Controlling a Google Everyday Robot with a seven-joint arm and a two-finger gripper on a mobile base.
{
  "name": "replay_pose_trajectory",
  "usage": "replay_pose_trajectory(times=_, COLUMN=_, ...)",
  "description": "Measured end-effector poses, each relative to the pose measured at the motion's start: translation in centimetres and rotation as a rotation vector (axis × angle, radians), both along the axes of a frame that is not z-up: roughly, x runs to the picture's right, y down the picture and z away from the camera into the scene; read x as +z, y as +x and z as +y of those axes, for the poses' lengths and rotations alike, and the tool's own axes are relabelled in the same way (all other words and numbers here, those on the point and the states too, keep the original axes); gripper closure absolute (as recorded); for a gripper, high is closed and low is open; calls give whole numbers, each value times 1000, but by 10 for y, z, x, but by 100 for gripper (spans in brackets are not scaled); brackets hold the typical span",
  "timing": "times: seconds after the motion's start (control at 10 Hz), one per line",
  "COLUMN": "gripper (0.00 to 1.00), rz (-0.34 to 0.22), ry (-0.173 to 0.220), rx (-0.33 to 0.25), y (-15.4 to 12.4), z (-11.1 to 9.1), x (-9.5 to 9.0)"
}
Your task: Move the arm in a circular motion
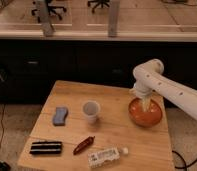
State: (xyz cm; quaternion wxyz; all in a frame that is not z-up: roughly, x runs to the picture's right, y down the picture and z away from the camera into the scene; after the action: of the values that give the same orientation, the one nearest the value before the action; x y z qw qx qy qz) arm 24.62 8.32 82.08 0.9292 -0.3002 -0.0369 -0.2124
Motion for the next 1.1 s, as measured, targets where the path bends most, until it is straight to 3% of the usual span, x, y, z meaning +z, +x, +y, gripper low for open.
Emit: replay_pose_trajectory(times=1.1, gripper=20, rz=-11, ry=6, rx=-14, y=-1, z=9, x=-9)
